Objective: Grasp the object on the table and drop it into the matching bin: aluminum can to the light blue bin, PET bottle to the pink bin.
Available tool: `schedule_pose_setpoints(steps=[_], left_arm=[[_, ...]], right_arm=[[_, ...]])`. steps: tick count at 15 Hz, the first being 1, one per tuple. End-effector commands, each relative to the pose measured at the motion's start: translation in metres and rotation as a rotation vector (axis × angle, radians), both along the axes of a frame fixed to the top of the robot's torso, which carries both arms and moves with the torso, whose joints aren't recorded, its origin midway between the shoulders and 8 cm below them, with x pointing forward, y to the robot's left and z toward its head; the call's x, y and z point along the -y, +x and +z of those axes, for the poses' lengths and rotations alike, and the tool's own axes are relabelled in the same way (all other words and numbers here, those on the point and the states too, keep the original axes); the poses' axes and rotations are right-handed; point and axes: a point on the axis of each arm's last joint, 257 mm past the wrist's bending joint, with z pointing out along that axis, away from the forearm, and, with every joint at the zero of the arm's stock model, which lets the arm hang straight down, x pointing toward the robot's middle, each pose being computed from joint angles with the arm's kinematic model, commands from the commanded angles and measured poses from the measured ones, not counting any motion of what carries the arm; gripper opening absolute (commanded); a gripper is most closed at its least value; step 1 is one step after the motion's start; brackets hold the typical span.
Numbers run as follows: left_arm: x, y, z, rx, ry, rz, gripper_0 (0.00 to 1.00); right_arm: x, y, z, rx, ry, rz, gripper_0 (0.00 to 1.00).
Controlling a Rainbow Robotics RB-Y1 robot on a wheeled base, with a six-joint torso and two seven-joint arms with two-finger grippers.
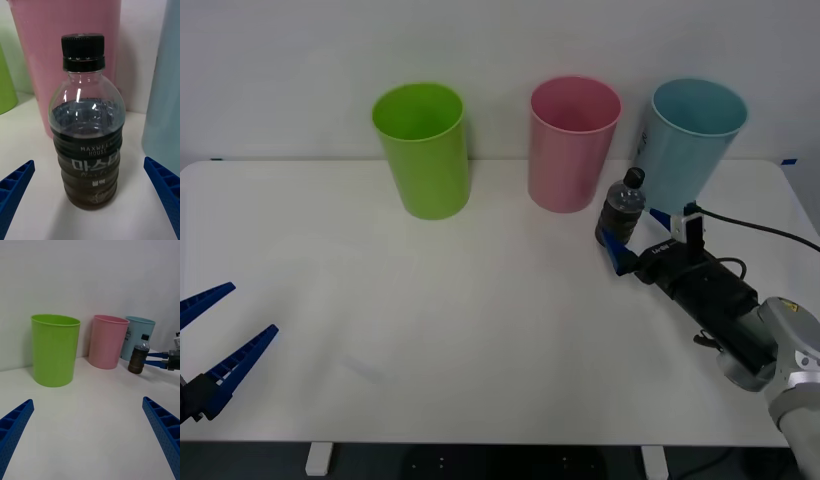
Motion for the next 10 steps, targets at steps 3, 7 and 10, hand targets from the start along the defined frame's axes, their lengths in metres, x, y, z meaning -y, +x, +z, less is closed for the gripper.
schedule_pose_setpoints(steps=[3, 7, 10], left_arm=[[0.000, 0.000, 0.000, 0.000, 0.000, 0.000, 1.00], [0.000, 0.000, 0.000, 0.000, 0.000, 0.000, 1.00], [0.000, 0.000, 0.000, 0.000, 0.000, 0.000, 1.00]], right_arm=[[-0.013, 0.023, 0.002, -0.008, -0.022, -0.006, 1.00], [-0.018, 0.030, -0.001, -0.017, -0.049, -0.024, 1.00], [-0.018, 0.031, -0.001, -0.015, -0.063, -0.031, 1.00]])
